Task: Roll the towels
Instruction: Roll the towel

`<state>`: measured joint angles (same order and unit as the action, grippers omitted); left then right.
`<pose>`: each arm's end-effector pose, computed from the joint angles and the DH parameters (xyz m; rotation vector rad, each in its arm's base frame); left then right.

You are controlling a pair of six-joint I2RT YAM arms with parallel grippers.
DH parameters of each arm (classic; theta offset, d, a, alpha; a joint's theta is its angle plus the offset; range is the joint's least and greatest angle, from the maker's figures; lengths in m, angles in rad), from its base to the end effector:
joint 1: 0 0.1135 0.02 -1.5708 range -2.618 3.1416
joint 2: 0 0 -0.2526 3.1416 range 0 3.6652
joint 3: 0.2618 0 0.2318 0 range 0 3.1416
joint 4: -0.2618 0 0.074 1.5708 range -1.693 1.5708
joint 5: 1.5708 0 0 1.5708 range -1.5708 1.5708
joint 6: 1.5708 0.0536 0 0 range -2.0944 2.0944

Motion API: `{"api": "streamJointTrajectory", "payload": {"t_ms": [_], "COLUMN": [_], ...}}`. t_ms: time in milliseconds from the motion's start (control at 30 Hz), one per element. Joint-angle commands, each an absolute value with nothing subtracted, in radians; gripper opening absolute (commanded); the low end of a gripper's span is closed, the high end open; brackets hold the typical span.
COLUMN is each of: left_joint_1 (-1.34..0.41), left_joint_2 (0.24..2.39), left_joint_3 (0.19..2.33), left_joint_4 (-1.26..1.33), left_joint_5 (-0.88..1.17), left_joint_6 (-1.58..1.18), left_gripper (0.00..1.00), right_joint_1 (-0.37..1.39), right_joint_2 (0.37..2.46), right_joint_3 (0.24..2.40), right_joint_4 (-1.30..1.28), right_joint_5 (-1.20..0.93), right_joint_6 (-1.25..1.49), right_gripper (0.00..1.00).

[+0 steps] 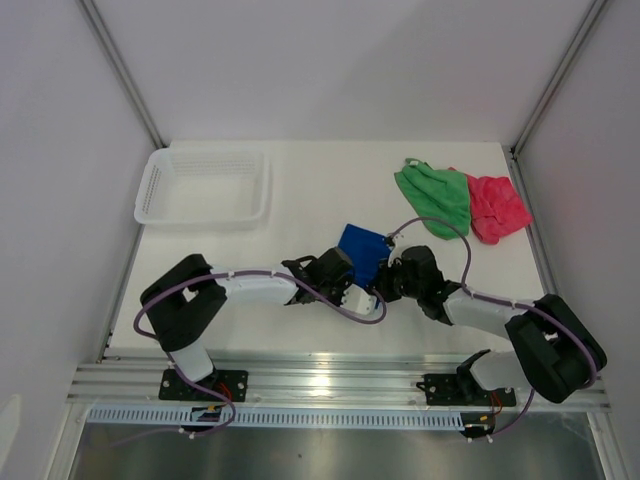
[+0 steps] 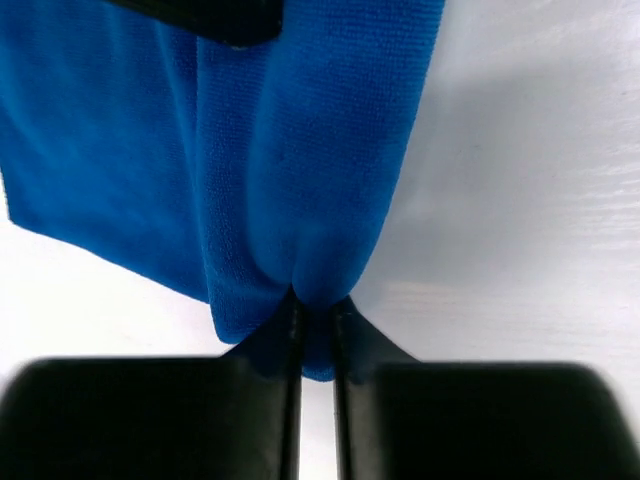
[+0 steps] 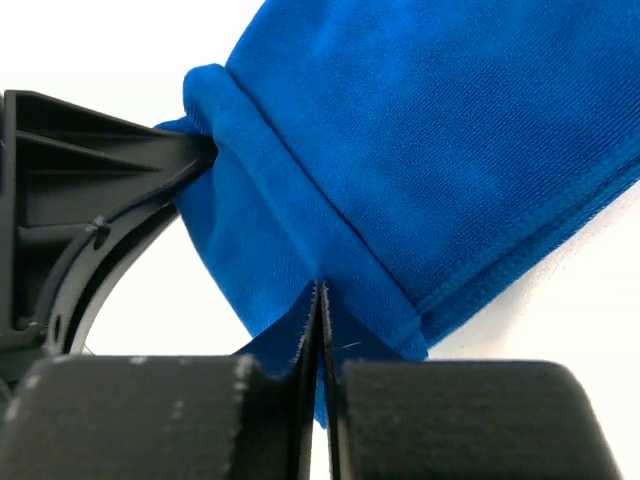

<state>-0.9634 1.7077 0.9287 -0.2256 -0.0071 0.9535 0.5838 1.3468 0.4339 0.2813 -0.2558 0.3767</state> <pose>0.1855 -0.2662 0.1414 2.1059 1.4825 0.0054 0.2010 0.1490 0.1450 -0.3863 2.2682 0.8001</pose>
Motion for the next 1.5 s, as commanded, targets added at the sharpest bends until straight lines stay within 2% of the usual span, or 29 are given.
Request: {"api": "streamJointTrajectory", "payload": {"t_ms": [0, 67, 300, 533, 700, 800, 867, 1067, 1300, 1467], "left_joint_1": [-0.953, -0.942, -0.888, -0.822, -0.753, -0.703, -0.666, -0.635, -0.630, -0.629], "left_joint_2": [1.727, 1.721, 1.701, 1.713, 1.779, 1.859, 1.930, 1.988, 2.002, 2.011], "left_joint_3": [0.907, 0.943, 1.126, 1.215, 1.302, 1.363, 1.416, 1.462, 1.476, 1.491], "left_joint_4": [-0.238, -0.294, -0.670, -0.946, -1.065, -1.103, -1.132, -1.129, -1.135, -1.137], "left_joint_5": [-0.051, -0.037, 0.153, 0.346, 0.477, 0.540, 0.581, 0.588, 0.589, 0.589], "left_joint_6": [0.940, 0.925, 0.827, 0.785, 0.747, 0.727, 0.709, 0.719, 0.744, 0.739], "left_gripper": [0.06, 0.01, 0.01, 0.01, 0.01, 0.01, 0.01, 0.02, 0.05, 0.05], "right_joint_1": [0.568, 0.560, 0.464, 0.437, 0.442, 0.485, 0.552, 0.606, 0.612, 0.621], "right_joint_2": [1.299, 1.260, 1.083, 0.948, 0.902, 0.919, 0.937, 1.032, 1.210, 1.313], "right_joint_3": [0.463, 0.492, 0.566, 0.577, 0.535, 0.489, 0.473, 0.419, 0.451, 0.469], "right_joint_4": [0.243, 0.195, 0.007, -0.155, -0.097, 0.030, 0.096, 0.348, 0.382, 0.408], "right_joint_5": [-0.287, -0.294, -0.376, -0.420, -0.586, -0.666, -0.647, -0.601, -0.542, -0.607], "right_joint_6": [0.328, 0.282, 0.183, 0.141, 0.103, 0.110, 0.100, 0.040, -0.066, -0.087], "right_gripper": [0.06, 0.11, 0.32, 0.37, 0.42, 0.45, 0.53, 0.64, 0.66, 0.67]}}
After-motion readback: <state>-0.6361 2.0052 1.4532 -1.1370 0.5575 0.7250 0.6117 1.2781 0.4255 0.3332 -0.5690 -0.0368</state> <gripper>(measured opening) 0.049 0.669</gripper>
